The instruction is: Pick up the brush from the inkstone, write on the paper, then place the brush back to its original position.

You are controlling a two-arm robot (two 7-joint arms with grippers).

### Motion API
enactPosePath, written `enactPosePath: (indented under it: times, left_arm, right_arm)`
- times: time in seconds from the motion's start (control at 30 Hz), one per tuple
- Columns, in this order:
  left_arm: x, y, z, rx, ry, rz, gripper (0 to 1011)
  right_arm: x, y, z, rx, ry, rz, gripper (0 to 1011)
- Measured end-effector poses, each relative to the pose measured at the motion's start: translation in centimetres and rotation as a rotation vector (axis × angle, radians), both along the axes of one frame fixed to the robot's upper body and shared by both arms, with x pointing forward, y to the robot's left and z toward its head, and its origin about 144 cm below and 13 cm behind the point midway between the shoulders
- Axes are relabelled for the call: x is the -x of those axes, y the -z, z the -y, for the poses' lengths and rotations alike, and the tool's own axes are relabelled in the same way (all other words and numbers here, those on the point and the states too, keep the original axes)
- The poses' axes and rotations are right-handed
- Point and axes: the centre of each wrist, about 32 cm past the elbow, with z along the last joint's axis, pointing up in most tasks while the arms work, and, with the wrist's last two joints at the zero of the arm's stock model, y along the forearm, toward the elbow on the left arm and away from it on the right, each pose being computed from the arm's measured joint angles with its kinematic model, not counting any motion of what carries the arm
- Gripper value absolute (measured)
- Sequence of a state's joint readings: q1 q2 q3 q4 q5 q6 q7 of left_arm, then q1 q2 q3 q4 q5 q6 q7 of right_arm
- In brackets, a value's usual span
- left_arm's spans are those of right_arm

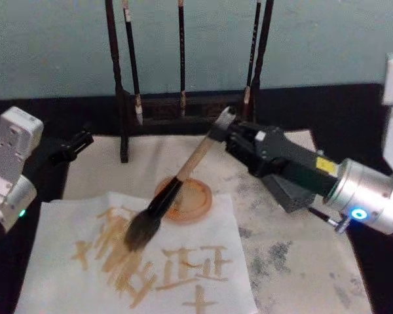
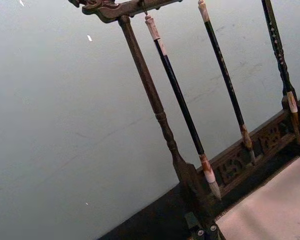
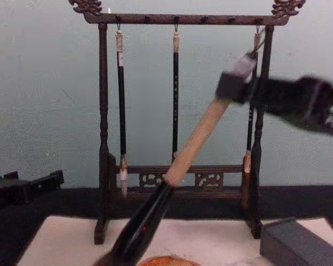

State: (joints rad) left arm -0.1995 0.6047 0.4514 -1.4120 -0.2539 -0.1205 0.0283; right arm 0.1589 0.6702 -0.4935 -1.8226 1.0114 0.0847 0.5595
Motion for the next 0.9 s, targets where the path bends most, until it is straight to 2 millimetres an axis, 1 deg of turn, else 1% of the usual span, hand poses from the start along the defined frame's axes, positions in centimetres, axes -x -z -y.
enactPosePath:
  times: [0.23, 0.43, 0.6, 0.9]
  left_arm:
    - [0.0, 0.0, 0.0, 0.000, 0.000, 0.000, 1002]
    - [0.0, 0.0, 0.0, 0.000, 0.000, 0.000, 1002]
    - [0.0, 0.0, 0.0, 0.000, 0.000, 0.000, 1002]
    - [0.0, 0.0, 0.0, 0.000, 0.000, 0.000, 1002]
  right_arm:
    - [-0.4, 1.7, -1.1, 0.055, -0.019, -0.047, 168]
    - [-0.4, 2.6, -1.2, 0.079, -0.020, -0.071, 168]
    - [-0.3, 3.1, -0.7, 0.095, -0.004, -0.086, 168]
    - [-0.1, 2.9, 1.3, 0.117, 0.049, -0.082, 168]
